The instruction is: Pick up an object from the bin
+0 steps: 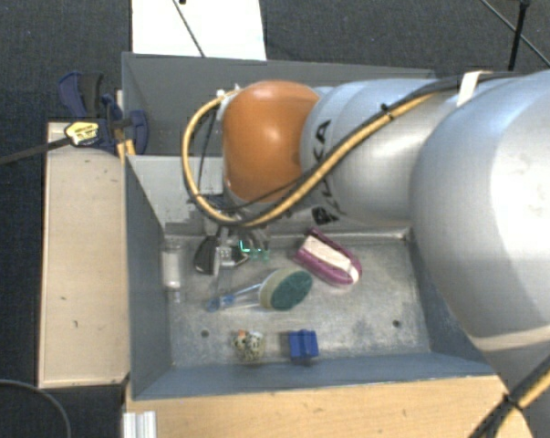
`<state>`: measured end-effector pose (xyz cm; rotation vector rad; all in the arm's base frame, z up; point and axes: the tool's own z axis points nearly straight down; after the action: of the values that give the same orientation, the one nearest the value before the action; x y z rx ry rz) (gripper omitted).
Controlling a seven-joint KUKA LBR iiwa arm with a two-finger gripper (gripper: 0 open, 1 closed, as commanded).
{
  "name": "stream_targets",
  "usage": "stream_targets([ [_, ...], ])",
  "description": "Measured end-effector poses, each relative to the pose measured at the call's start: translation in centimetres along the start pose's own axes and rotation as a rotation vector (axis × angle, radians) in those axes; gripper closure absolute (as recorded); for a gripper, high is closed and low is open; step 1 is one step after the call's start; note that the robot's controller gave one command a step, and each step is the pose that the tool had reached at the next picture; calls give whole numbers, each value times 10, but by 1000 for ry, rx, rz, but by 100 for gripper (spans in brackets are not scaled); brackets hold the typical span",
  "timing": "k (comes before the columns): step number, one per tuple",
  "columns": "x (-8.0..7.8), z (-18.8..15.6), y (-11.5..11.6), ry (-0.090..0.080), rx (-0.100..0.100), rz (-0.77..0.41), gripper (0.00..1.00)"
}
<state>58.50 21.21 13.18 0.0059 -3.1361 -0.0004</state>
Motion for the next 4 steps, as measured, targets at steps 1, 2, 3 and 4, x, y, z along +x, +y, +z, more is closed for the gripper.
stream_targets([
  [1, -2, 57, -52, -27, -9, -64, 0],
  [2, -1, 50, -46, -18, -12, -64, 100],
  [3, 7, -27, -42, -16, -3, -75, 100],
  [4, 78, 13, -72, -2, 1, 383, 100],
])
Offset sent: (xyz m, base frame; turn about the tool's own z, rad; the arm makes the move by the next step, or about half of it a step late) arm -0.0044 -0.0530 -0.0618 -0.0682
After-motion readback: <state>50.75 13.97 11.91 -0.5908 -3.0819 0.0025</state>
